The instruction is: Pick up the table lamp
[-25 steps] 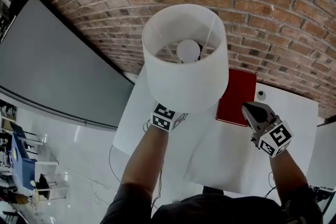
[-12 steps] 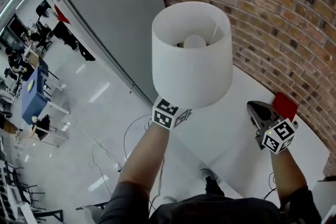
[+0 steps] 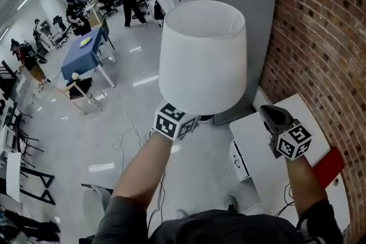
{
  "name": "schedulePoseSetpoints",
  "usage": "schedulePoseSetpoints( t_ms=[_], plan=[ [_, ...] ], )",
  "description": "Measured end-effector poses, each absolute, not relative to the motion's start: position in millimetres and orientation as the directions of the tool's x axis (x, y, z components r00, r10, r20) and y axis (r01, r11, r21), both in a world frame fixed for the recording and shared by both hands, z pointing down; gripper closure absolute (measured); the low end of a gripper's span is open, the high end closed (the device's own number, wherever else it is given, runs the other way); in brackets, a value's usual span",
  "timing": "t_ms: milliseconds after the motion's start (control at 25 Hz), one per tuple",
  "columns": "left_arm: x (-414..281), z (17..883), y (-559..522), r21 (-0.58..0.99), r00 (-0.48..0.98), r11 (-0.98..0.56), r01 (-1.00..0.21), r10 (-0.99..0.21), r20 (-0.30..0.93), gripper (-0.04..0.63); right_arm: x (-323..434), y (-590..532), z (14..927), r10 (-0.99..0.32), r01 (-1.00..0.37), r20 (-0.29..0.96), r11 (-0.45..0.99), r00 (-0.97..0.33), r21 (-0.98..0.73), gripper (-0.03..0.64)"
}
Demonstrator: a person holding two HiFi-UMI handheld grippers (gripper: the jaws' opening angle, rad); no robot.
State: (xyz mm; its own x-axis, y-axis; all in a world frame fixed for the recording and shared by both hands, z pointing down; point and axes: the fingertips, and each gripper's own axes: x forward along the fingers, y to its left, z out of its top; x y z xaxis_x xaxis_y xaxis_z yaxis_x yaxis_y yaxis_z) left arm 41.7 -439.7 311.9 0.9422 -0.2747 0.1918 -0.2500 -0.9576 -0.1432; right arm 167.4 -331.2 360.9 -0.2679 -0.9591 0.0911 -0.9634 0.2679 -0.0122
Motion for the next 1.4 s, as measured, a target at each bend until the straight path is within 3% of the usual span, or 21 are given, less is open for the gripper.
schedulePoseSetpoints(
  t_ms=[320, 600, 920, 1400],
  plan=[
    [-159, 250, -492, -0.111, 0.845, -0.862, -0.495, -0.507, 0.168, 0.449, 2, -442, 300, -0.861, -0.863, 0.068, 0.505, -0.504, -0.005, 0.621],
    [-276, 218, -496, -0.094, 0.758, -0.775, -0.625, -0.631, 0.162, 0.449, -100, -484, 259, -0.772, -0.772, 0.063, 0.635, -0.633, 0.021, 0.621],
    [-326, 217, -475, -0.095, 0.727, -0.756, -0.648, -0.651, 0.219, 0.449, -151, -485, 242, -0.728, -0.728, 0.069, 0.685, -0.682, 0.031, 0.621],
    [-320, 209, -467, -0.091, 0.74, -0.767, -0.635, -0.638, 0.213, 0.449, -148, -474, 231, -0.74, -0.738, 0.07, 0.672, -0.669, 0.06, 0.621]
  ],
)
